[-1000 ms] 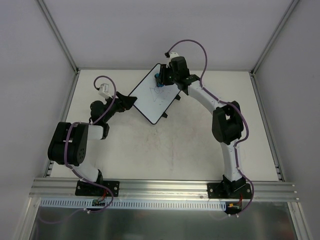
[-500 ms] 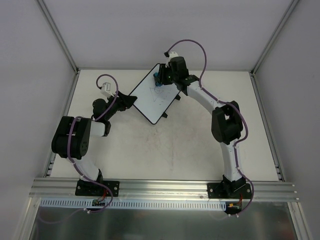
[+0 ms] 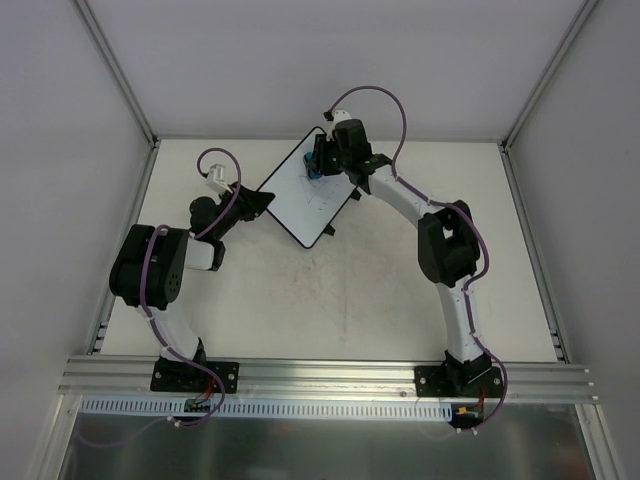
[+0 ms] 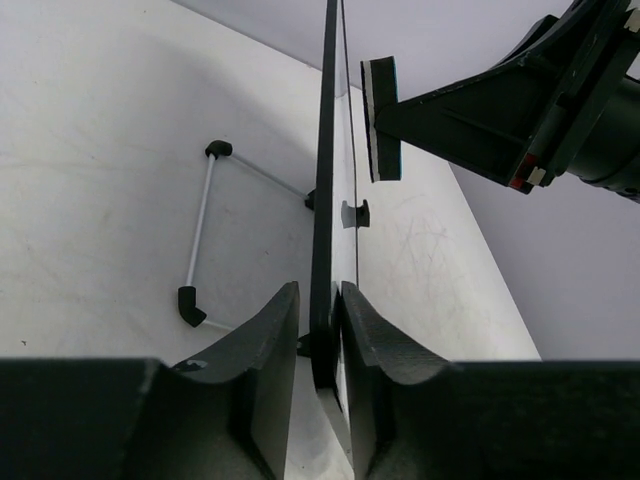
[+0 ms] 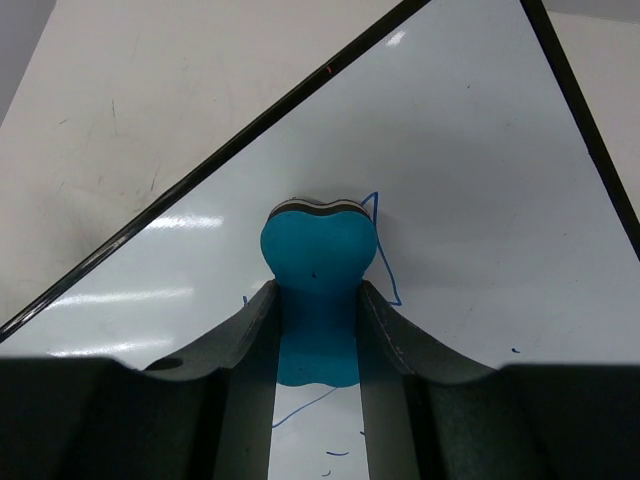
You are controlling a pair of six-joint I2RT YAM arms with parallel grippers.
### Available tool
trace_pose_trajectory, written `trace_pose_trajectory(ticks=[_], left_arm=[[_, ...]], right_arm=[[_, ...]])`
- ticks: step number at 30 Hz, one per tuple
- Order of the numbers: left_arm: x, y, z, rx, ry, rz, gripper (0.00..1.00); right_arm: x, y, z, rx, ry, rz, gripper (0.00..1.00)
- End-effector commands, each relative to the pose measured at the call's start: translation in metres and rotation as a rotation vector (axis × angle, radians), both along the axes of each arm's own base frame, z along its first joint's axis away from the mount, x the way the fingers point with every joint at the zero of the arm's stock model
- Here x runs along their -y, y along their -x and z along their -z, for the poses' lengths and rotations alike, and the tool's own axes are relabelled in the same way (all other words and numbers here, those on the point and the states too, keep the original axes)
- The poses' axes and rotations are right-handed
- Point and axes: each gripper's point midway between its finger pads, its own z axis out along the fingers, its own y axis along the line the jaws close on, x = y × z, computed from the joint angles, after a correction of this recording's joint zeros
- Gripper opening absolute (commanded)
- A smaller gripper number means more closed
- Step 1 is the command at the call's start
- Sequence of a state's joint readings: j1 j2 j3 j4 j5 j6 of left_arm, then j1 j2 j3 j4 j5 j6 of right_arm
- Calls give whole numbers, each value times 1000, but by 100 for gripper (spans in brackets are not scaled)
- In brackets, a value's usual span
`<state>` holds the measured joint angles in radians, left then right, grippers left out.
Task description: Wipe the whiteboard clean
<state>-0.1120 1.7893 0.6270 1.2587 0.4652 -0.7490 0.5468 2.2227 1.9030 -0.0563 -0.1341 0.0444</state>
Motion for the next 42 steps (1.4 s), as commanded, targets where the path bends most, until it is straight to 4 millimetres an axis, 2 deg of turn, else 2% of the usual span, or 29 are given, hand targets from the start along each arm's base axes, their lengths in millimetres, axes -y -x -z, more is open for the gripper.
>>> trace_pose_trajectory(ticks=[1, 9, 11, 12, 13, 20, 31, 37, 42], left_arm=[[6, -5, -28, 120, 10, 26, 22], [7, -4, -25, 114, 9, 30, 10], [7, -3, -26, 115, 9, 30, 5], [6, -3, -26, 114, 9, 27, 4], [6, -3, -27, 116, 8, 24, 4], [6, -2, -26, 108, 10, 30, 0], [9, -2, -26, 105, 16, 46, 0], [10, -2, -26, 106, 17, 52, 0], [10, -1, -25, 103, 19, 52, 0]], right_arm=[[-6, -10, -22, 55, -39, 19, 0], [-4, -8, -25, 67, -28, 28, 0], [-2, -7, -31, 77, -32, 30, 0], [-1, -6, -29, 83, -35, 30, 0], [-1, -6, -39, 110, -51, 28, 0], [-5, -3, -39, 117, -68, 13, 0], [-18, -5, -24, 82, -77, -5, 0], [-15, -8, -15, 60, -74, 21, 0], [-2, -13, 0, -13, -109, 66, 0]])
